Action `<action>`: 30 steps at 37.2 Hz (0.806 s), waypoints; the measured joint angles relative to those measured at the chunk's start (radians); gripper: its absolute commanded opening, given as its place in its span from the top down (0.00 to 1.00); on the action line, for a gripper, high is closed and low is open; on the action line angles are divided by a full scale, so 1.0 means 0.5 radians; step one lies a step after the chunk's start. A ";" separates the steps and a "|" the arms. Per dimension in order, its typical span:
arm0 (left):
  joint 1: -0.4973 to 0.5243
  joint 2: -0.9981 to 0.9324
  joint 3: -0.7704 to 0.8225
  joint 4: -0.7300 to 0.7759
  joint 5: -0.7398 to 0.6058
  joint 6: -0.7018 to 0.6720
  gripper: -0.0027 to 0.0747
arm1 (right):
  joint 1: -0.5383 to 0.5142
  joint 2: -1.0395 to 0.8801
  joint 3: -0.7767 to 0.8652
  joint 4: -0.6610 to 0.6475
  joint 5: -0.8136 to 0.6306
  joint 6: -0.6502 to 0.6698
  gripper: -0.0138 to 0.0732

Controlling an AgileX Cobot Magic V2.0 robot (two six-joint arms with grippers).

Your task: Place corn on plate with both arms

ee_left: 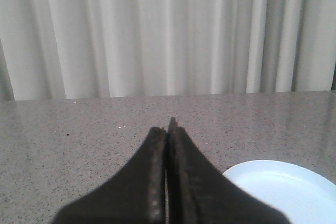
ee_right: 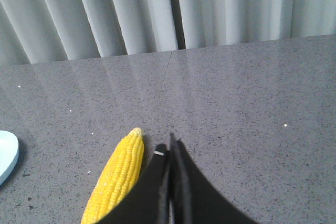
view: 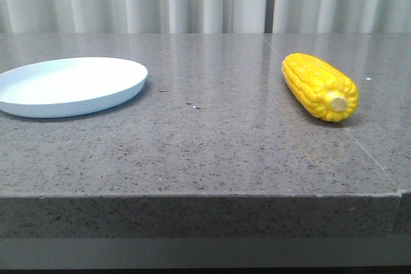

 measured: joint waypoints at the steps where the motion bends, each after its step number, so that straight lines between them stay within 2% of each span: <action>1: 0.000 0.000 0.000 0.000 0.000 0.000 0.72 | 0.000 0.000 0.000 0.000 0.000 0.000 0.67; 6: 0.000 0.000 0.000 0.008 0.000 0.000 0.26 | 0.000 0.000 -0.005 0.000 0.000 0.000 0.31; 9: 0.000 0.000 0.000 0.008 0.000 0.000 0.06 | 0.000 0.000 -0.005 0.000 0.000 0.000 0.13; 10: 0.000 0.000 0.000 0.008 0.000 0.000 0.06 | 0.000 0.000 -0.005 0.000 0.000 0.000 0.08; 17: 0.000 0.000 0.000 0.008 0.000 0.000 0.17 | 0.000 0.000 -0.005 0.000 0.000 0.000 0.10; 23: 0.000 0.018 -0.007 -0.017 0.015 0.000 0.19 | 0.000 0.000 -0.005 0.000 0.000 0.000 0.10; 30: -0.005 0.439 -0.228 -0.089 0.201 0.000 0.19 | 0.000 0.000 -0.005 0.000 0.000 0.000 0.10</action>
